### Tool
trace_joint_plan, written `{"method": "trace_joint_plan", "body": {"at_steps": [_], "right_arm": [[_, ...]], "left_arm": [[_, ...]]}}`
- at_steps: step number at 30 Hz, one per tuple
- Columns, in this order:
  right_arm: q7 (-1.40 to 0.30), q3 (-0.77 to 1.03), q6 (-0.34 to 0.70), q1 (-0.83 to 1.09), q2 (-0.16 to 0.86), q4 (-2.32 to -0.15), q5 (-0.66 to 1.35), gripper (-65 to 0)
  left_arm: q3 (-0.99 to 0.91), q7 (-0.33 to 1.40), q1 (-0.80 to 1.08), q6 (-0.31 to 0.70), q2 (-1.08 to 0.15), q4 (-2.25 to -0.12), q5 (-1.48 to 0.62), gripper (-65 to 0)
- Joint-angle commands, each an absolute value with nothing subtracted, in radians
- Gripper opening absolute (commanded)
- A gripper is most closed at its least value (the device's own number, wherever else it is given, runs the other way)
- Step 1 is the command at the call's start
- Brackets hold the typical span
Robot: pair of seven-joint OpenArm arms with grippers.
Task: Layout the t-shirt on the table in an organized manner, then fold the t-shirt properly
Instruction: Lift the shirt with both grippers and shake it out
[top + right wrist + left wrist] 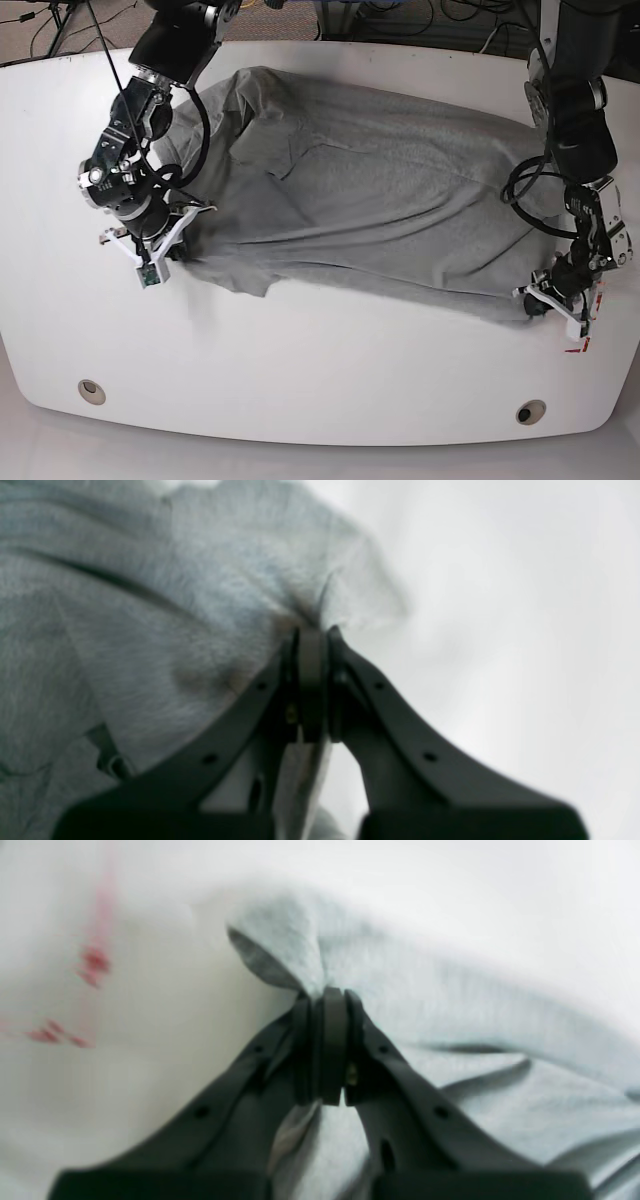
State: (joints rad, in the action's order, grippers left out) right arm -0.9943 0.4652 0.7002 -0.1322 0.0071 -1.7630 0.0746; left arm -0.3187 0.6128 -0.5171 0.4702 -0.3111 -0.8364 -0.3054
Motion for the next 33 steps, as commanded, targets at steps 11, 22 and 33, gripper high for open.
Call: {"method": "trace_joint_plan", "body": {"at_steps": [11,22,33], "right_arm": [[-0.986,0.343,0.698,-0.228,0.162,-1.854,0.084,-65.0],[-1.020,0.297,0.698,-0.426,0.278,-1.848,0.079,-65.0],[-1.148,0.176,0.698,-0.733,0.421,-1.851,0.082,-65.0]], "left_arm": [[-0.318,0.756,-0.529,0.472,-0.329,-1.253,-0.390,-64.4],[-0.320,0.814,-0.599,0.464,-0.329,-1.541,-0.386,-64.4],[-0.371,0.921,-0.794,0.464,-0.357,-1.676,-0.387,-64.3]]}}
